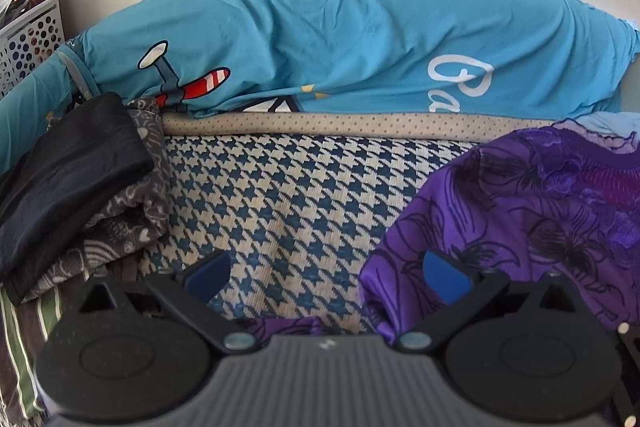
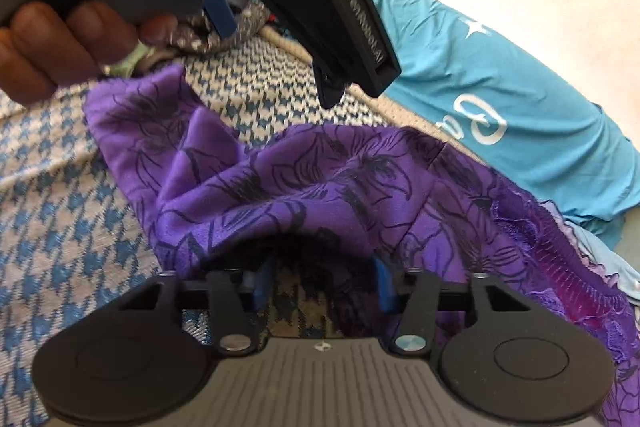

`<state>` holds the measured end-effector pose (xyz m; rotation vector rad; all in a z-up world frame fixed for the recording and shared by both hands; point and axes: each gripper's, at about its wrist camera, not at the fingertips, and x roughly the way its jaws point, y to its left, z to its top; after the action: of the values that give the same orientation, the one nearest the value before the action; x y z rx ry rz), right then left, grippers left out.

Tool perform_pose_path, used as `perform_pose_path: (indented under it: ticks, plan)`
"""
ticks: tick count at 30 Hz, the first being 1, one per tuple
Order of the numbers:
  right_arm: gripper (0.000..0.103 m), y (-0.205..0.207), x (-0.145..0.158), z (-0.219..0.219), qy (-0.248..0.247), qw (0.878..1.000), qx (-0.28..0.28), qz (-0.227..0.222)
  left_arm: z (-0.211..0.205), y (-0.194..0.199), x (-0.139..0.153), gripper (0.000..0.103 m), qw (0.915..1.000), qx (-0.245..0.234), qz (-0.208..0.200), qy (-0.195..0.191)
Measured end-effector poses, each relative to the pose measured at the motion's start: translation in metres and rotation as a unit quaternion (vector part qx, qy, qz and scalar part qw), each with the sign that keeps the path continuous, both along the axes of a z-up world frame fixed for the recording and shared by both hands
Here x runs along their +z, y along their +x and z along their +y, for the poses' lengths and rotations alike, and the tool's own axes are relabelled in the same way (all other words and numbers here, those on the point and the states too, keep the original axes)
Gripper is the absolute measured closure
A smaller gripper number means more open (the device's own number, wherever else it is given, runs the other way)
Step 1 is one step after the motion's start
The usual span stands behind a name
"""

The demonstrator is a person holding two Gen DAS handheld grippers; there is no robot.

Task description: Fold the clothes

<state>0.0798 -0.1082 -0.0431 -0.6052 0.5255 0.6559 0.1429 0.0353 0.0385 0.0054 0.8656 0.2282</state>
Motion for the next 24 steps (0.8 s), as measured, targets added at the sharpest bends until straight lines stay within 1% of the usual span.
perform_pose_path:
  ticks: [1,3,6,8,10,12,15,17,18,21,24]
  plan:
    - [0.073,0.001,-0.002,0.002,-0.003,1.0,-0.002,-0.001,0.001,0.0,-0.001,0.0,1.0,-0.001,0.0,0.003]
    - [0.09,0.003,-0.003,0.005,-0.003,1.0,-0.008,-0.006,0.003,-0.001,-0.002,0.0,1.0,-0.003,0.0,0.006]
    - [0.093,0.004,0.001,0.007,0.019,1.0,-0.018,-0.003,0.007,-0.002,-0.002,0.0,1.0,-0.004,-0.003,0.007]
    - [0.093,0.005,0.01,0.009,0.062,0.998,-0.021,0.011,0.011,-0.003,-0.002,0.0,0.9999,-0.001,-0.006,0.013]
    - [0.093,0.006,0.019,0.011,0.121,0.992,-0.025,0.037,0.016,-0.004,0.0,0.0,0.9997,0.006,-0.014,0.02]
    - [0.093,0.01,0.024,0.015,0.18,0.981,-0.032,0.062,0.02,-0.005,0.004,0.0,0.9993,0.013,-0.025,0.026]
    - [0.093,0.02,0.024,0.02,0.245,0.963,-0.054,0.097,0.028,-0.006,0.009,0.0,0.9987,0.022,-0.037,0.026]
    - [0.093,0.029,0.019,0.021,0.277,0.95,-0.071,0.124,0.031,-0.006,0.012,0.0,0.9982,0.029,-0.044,0.031]
    - [0.092,0.033,0.016,0.022,0.292,0.943,-0.078,0.136,0.033,-0.006,0.013,0.0,0.9978,0.032,-0.047,0.034]
    - [0.086,0.035,0.015,0.022,0.312,0.935,-0.083,0.145,0.035,-0.005,0.014,0.0,0.9974,0.037,-0.049,0.037]
    - [0.08,0.034,0.019,0.024,0.3,0.941,-0.075,0.139,0.034,-0.005,0.016,0.0,0.9973,0.037,-0.052,0.035]
